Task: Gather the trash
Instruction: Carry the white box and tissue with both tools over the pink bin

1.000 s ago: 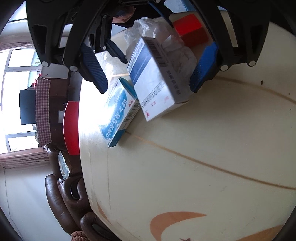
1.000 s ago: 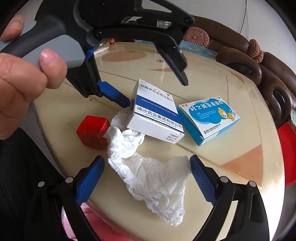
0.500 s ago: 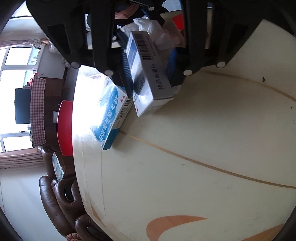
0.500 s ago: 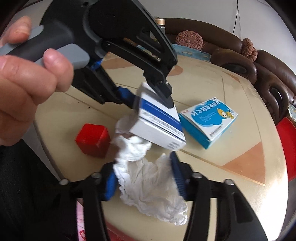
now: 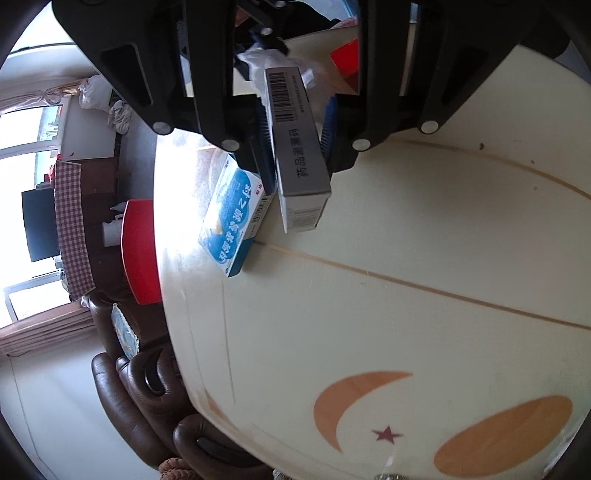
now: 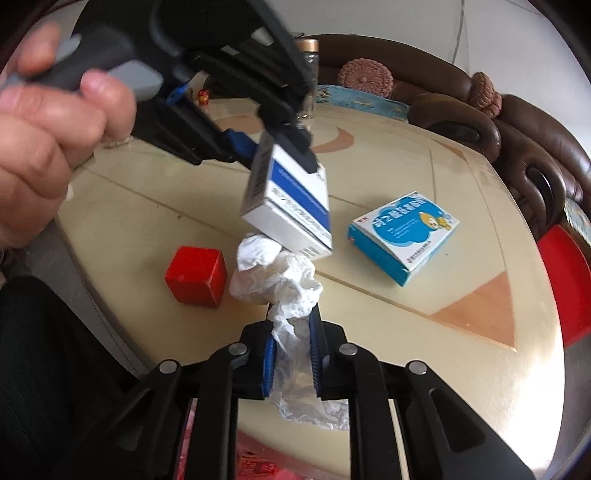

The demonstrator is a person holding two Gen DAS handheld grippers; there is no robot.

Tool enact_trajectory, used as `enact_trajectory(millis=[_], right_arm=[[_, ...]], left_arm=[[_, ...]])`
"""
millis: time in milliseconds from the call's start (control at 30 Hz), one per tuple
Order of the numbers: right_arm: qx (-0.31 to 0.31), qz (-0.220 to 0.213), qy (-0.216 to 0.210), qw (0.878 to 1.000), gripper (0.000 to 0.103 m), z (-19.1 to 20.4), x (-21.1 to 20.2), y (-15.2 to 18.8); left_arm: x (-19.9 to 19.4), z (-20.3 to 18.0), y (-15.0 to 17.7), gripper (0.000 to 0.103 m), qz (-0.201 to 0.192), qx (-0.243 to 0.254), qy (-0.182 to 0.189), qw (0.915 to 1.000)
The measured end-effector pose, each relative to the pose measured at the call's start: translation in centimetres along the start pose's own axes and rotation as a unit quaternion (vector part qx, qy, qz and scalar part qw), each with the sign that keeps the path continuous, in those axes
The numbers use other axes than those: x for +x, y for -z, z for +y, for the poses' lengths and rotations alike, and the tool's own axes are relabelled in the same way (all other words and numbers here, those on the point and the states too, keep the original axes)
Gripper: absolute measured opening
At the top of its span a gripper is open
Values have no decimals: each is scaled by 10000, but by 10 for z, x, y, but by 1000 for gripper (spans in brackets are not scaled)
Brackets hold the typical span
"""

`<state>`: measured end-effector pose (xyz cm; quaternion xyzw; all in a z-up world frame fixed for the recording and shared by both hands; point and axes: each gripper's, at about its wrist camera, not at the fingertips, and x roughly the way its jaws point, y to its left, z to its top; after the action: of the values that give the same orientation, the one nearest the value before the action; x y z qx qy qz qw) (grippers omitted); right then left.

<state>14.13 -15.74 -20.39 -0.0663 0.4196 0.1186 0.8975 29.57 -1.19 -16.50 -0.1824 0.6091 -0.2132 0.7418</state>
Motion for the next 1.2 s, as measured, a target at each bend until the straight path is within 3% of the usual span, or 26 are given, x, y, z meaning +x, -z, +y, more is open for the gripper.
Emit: enact_trajectory(millis=[267,600,1033,1200], right_arm=[[306,-44,95,9995,16,-5,-10,0],[495,-350,433,9972,16,-13,-46,-12],[600,-773,678,9929,16,-1,-109,-33],[591,-823,724,9922,16,9,-132,-29]], left_arm=[[-10,-3,3,22,-21,125,74,9999],[-56,-21,18,21,-649,609,-143,9959],[-131,-47,75,21,-1482,1280,-612,9787],[-146,-50,97,21,-1583,1484,-757,9732]])
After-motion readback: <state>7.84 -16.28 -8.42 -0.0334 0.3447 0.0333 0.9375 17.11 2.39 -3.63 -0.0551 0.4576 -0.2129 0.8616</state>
